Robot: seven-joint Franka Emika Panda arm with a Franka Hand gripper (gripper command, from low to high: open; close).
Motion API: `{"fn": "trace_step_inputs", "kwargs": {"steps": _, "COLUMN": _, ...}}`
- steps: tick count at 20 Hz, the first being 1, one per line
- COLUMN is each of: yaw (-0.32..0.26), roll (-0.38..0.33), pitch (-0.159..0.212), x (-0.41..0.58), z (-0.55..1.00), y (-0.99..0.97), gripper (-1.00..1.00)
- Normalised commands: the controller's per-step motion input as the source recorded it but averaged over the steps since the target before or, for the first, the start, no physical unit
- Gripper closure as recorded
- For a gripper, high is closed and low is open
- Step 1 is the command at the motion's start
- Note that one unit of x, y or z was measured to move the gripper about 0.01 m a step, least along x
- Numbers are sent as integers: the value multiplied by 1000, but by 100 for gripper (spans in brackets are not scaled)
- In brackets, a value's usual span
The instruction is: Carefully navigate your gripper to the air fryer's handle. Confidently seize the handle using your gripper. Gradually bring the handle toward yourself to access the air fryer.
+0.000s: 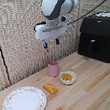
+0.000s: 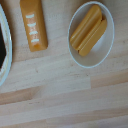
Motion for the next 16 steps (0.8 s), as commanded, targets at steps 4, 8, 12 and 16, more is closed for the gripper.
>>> {"fn": "trace_step_inputs", "kwargs": {"steps": 4, "yaw": -171, "roll": -39, "pitch": 45, "x": 94, "z": 0, "y": 169, "gripper": -100}}
{"fn": "trace_step_inputs", "kwargs": {"steps": 8, "yaw": -329, "roll": -50, "pitch": 5, "x": 22, "z": 0, "y": 97, "gripper": -100}}
{"fn": "trace_step_inputs", "kwargs": {"steps": 12, "yaw": -375, "roll": -37, "pitch": 0, "x": 23, "z": 0, "y": 0, "gripper": -100}}
{"fn": "trace_step_inputs", "kwargs": {"steps": 16, "yaw": -355, "roll": -144, "pitch": 0, "x": 97, "z": 0, "y": 0, "gripper": -100}}
